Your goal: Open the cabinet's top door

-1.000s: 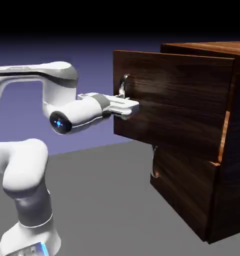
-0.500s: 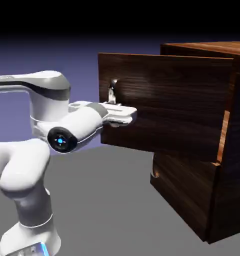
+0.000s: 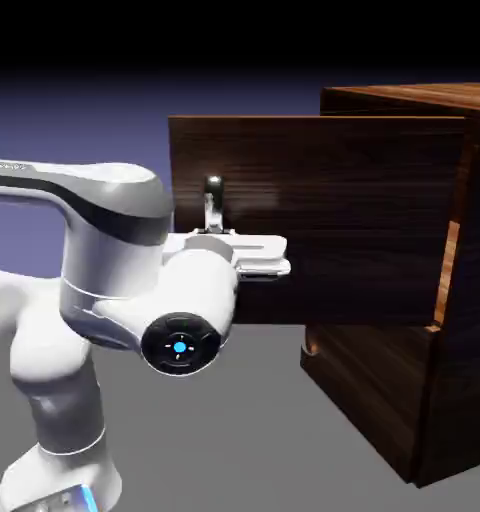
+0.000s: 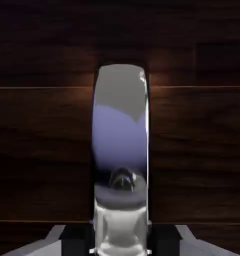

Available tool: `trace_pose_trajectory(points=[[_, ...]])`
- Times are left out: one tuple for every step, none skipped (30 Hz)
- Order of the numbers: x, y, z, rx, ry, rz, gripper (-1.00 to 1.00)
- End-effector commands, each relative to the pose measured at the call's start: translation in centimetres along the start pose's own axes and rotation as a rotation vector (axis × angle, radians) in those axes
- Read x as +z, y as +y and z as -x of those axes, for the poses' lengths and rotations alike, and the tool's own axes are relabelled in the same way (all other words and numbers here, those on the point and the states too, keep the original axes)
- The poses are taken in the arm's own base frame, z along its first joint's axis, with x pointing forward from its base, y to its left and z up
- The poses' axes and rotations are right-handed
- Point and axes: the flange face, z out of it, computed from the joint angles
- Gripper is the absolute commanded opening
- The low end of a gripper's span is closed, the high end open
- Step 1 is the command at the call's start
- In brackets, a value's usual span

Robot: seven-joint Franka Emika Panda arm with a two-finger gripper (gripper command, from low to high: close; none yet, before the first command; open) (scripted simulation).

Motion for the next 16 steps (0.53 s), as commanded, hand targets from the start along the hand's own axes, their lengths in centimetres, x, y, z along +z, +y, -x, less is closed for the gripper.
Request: trace_pose_trajectory(points=[[-0.8,-0.3,0.3,0.000,0.019,0.019,-1.00],[-1.7,-0.5,0.5,0.000,0.037,0.037,-1.00],[-2.5,-0.8,0.8,0.000,0.054,0.054,-1.00],[-3.2,-1.1,1.1,0.000,0.070,0.070,-1.00],[-3.9,-1.4,1.4,0.000,0.086,0.086,-1.00],[-4.6,-1.7,1.7,0.000,0.101,0.101,-1.00],[-5.2,-2.0,2.0,0.000,0.116,0.116,-1.00],[-5.9,-2.3,2.3,0.000,0.130,0.130,-1.00],[-6.5,-2.6,2.6,0.000,0.144,0.144,-1.00],[-7.0,-2.9,2.8,0.000,0.158,0.158,-1.00],[-7.6,-3.1,3.1,0.000,0.171,0.171,-1.00],[-8.1,-3.4,3.4,0.000,0.184,0.184,-1.00],[-8.7,-3.8,3.7,0.000,0.198,0.197,-1.00],[-9.2,-4.1,4.1,0.000,0.211,0.210,-1.00],[-9.7,-4.4,4.4,0.000,0.224,0.224,-1.00],[-10.0,-4.6,4.6,0.000,0.232,0.231,-1.00]])
